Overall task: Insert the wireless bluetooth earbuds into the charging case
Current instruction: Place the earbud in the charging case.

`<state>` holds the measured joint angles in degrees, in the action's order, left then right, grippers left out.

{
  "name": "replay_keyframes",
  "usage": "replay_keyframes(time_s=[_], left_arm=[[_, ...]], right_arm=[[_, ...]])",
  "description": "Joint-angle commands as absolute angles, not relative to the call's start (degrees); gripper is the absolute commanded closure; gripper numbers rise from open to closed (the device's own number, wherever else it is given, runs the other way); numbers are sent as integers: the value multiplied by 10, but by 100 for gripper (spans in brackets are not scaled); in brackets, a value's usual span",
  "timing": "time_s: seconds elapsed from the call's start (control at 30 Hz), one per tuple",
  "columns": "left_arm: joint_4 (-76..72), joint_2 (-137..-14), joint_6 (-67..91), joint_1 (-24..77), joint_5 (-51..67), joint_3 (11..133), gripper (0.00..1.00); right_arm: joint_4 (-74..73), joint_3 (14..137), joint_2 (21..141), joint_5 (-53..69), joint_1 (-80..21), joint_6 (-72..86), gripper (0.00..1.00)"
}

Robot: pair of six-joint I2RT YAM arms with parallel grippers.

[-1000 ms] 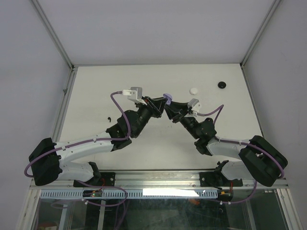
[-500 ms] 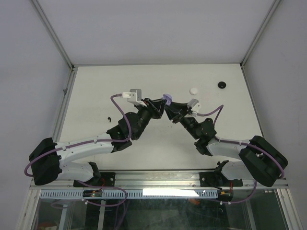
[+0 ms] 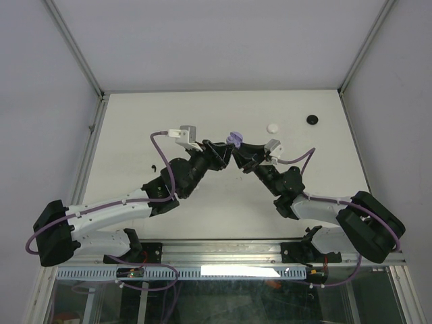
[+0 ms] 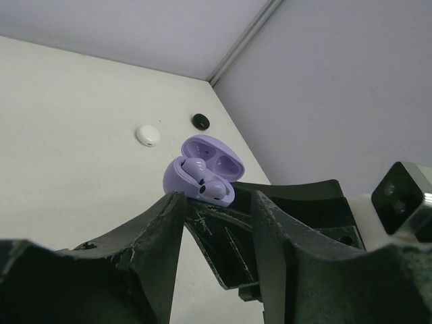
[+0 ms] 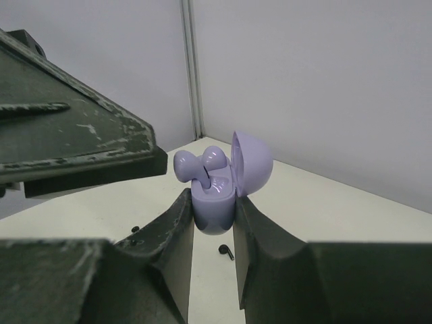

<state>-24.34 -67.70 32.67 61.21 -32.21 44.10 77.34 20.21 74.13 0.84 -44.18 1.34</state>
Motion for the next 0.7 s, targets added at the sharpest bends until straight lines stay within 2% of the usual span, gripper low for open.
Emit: replay_keyframes(time_s=[0.0, 0.3, 0.67], left_arm=[[-229, -639, 319, 620, -269, 456, 54], [-159, -633, 276, 606, -198, 501, 37], [-110, -638, 279, 536, -77, 534, 36]], right_arm=[[811, 209, 726, 5, -445, 5, 100], [798, 213, 723, 16, -445, 6, 100], [778, 221, 718, 34, -445, 10, 100]])
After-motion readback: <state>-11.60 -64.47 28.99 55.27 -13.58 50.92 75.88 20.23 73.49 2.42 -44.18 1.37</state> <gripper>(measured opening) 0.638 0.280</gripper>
